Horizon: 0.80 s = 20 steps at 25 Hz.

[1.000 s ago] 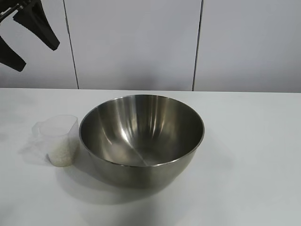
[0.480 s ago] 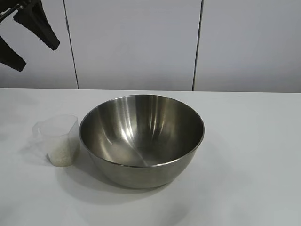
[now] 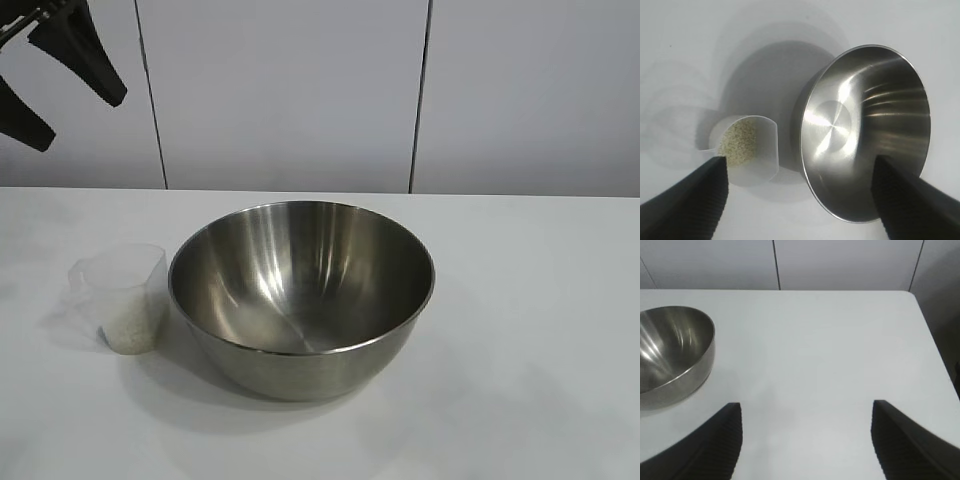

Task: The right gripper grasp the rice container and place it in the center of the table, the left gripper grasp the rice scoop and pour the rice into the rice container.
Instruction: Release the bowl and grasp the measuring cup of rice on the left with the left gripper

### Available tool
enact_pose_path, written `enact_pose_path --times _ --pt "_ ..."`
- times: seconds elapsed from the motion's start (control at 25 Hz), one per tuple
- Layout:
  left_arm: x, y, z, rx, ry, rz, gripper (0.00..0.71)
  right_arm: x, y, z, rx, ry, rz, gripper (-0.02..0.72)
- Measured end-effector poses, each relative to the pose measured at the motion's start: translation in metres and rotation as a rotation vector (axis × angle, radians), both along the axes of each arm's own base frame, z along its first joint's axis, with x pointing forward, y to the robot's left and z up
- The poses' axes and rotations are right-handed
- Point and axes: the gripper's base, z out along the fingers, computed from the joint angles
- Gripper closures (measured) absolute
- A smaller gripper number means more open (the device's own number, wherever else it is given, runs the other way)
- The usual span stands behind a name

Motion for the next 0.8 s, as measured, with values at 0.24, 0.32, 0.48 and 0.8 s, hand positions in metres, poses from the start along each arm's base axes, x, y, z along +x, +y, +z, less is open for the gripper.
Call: enact_pose_path --times 0.24,0.32,0.48,0.8 --pt "0.0 0.0 0.0 0.0 0.0 0.0 0.14 -0.0001 -0.0018 -0.0005 0.006 0.003 -0.007 0.208" --pt "0.0 0.0 0.0 0.0 0.0 0.0 0.14 -0.0001 -0.002 -0.0005 0.005 0.003 -0.008 0.208" --pt "0.0 0.0 0.0 0.0 0.0 0.0 0.14 -0.0001 -0.002 -0.0005 0.006 0.003 -0.009 0.208" --pt "0.0014 0.0003 0.0003 0.002 -0.013 0.009 0.14 -0.0001 -0.0018 -0.0005 0.008 0.003 -0.008 0.208"
